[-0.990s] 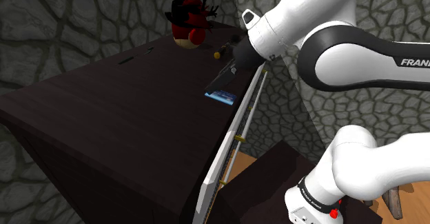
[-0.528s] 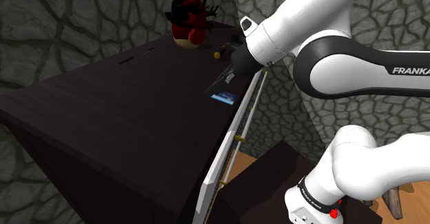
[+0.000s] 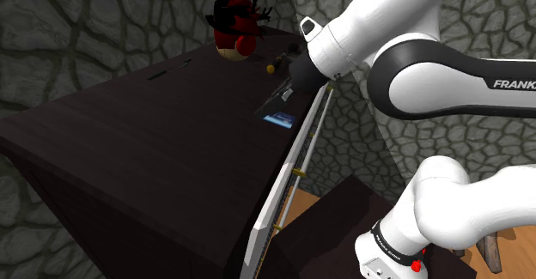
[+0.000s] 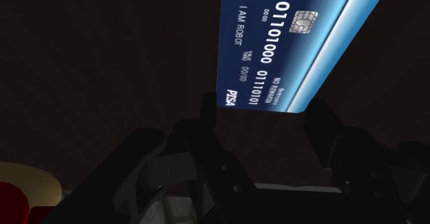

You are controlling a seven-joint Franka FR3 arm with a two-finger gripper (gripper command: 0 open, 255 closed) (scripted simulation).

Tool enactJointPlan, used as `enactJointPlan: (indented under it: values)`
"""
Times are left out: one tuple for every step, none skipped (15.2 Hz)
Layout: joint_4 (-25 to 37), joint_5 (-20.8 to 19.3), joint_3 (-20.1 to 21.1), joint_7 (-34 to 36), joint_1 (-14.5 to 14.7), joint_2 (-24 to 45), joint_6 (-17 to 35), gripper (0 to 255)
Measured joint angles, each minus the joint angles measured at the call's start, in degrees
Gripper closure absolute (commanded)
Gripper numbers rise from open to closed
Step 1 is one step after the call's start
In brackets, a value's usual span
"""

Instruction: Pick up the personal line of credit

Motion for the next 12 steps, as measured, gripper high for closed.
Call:
enactJointPlan:
  values:
    - [0.7,-0.1,0.0,0.1,-0.1,0.1,-0.6,255]
    - [1.4,-0.2,-0.2,0.1,-0.2,0.0,-1.4,255]
    - [2.2,-0.4,-0.2,0.2,-0.3,0.0,-2.1,255]
    - [2.8,-0.5,-0.5,0.1,-0.3,-0.3,-3.0,255]
    - [3.8,-0.7,-0.6,0.2,-0.5,0.0,-3.7,255]
    - [4.6,-0.8,-0.7,0.2,-0.5,0.1,-4.4,255]
    - [5.2,-0.9,-0.9,0.1,-0.6,-0.1,-5.3,255]
    - [6.0,-1.0,-1.0,0.2,-0.7,0.1,-5.9,255]
    - [6.9,-1.2,-0.9,0.4,-0.8,0.2,-6.6,255]
    - [7.7,-1.3,-1.0,0.4,-0.9,0.3,-7.3,255]
    - [8.6,-1.4,-1.2,0.4,-1.0,0.5,-8.1,255]
    - [9.4,-1.5,-1.2,0.5,-1.1,0.5,-8.9,255]
